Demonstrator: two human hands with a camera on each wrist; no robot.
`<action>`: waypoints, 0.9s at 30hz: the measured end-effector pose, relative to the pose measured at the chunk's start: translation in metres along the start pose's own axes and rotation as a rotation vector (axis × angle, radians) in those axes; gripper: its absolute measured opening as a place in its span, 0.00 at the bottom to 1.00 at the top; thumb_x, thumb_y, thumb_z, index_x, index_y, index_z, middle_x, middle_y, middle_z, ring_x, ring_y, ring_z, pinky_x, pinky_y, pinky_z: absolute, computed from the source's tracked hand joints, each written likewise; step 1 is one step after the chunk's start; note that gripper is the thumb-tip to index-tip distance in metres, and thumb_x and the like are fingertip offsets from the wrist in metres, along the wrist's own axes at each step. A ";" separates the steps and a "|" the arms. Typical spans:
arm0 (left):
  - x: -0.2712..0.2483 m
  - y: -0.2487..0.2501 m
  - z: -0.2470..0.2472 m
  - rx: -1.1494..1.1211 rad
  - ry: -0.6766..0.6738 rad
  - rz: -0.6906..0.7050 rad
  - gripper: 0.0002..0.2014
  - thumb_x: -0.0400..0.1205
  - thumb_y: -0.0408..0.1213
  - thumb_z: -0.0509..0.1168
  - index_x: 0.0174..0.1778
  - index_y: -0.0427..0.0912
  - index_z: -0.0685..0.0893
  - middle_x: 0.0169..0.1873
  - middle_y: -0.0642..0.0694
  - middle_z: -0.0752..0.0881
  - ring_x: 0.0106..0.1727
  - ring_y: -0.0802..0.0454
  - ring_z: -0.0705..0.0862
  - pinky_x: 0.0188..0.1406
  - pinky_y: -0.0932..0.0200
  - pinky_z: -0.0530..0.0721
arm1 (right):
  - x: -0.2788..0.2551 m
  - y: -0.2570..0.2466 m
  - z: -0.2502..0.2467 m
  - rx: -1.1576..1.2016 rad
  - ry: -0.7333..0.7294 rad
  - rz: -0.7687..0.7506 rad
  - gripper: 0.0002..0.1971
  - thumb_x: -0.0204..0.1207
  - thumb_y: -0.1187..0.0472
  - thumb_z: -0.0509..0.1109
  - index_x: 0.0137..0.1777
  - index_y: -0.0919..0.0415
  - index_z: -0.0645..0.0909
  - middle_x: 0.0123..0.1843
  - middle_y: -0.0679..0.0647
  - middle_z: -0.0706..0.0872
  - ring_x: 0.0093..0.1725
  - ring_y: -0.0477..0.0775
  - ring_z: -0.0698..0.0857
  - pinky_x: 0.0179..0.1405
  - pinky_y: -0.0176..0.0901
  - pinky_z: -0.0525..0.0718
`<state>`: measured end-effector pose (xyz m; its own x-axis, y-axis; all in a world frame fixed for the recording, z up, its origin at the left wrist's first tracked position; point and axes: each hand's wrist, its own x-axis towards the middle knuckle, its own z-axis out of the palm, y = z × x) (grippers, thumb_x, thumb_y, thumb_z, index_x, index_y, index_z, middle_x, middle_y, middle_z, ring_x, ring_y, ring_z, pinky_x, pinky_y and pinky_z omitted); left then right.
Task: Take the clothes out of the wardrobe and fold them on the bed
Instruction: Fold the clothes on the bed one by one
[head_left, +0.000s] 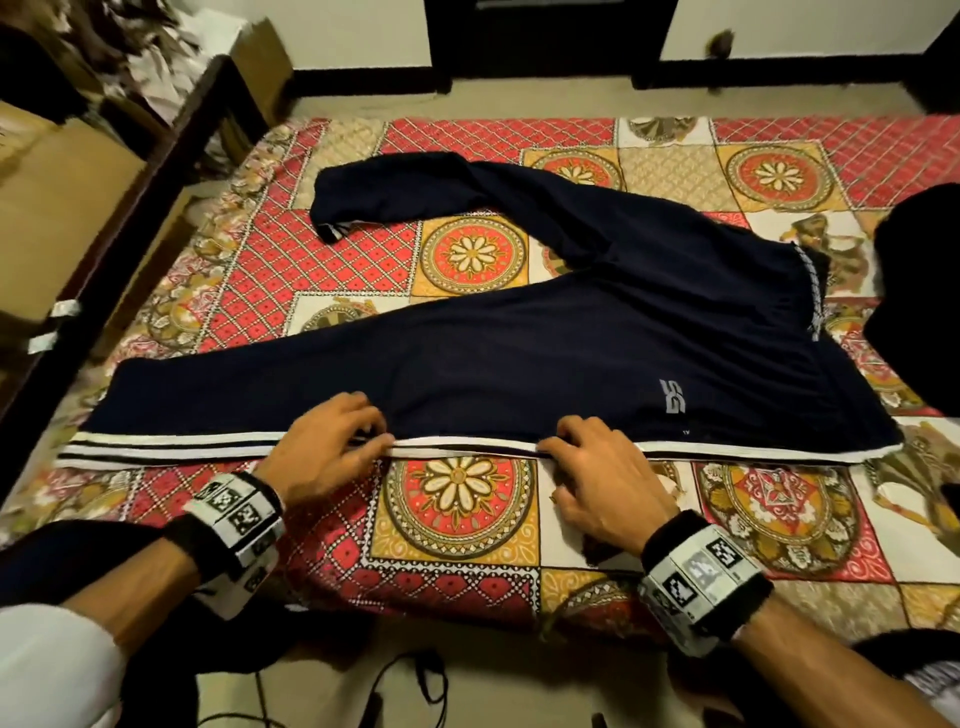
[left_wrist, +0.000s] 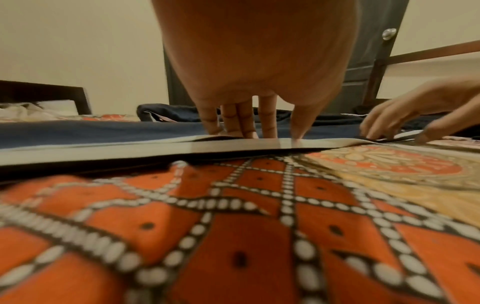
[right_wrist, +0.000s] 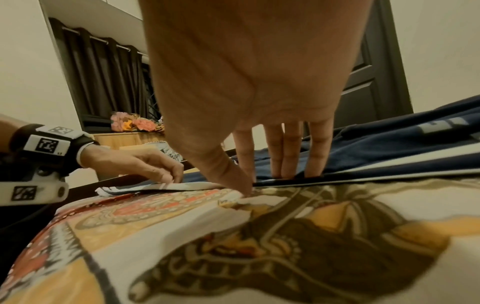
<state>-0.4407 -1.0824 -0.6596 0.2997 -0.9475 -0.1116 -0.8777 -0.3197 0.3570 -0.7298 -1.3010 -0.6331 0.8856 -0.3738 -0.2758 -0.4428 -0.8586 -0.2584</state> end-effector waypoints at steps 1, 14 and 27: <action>0.000 -0.012 -0.004 0.005 0.028 -0.074 0.21 0.82 0.64 0.55 0.51 0.53 0.84 0.46 0.57 0.79 0.51 0.54 0.79 0.49 0.53 0.80 | 0.002 -0.005 -0.001 -0.003 0.021 0.011 0.23 0.75 0.52 0.68 0.71 0.51 0.82 0.65 0.52 0.81 0.61 0.58 0.82 0.60 0.54 0.82; -0.034 -0.217 -0.072 0.062 -0.048 -1.074 0.53 0.76 0.72 0.67 0.89 0.42 0.59 0.87 0.32 0.52 0.85 0.25 0.56 0.84 0.31 0.59 | 0.031 -0.106 0.008 -0.113 -0.120 -0.006 0.25 0.80 0.47 0.65 0.78 0.46 0.76 0.75 0.53 0.75 0.72 0.59 0.76 0.62 0.53 0.81; -0.020 -0.190 -0.075 -0.143 -0.004 -1.132 0.54 0.75 0.69 0.70 0.89 0.41 0.58 0.88 0.34 0.49 0.87 0.27 0.51 0.85 0.32 0.59 | 0.029 -0.082 -0.002 0.004 -0.062 0.121 0.29 0.73 0.43 0.61 0.74 0.46 0.82 0.64 0.50 0.81 0.62 0.56 0.81 0.60 0.51 0.83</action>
<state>-0.2518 -1.0019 -0.6557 0.8908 -0.1162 -0.4393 -0.0538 -0.9869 0.1521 -0.6673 -1.2424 -0.6184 0.8155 -0.4517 -0.3620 -0.5462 -0.8074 -0.2231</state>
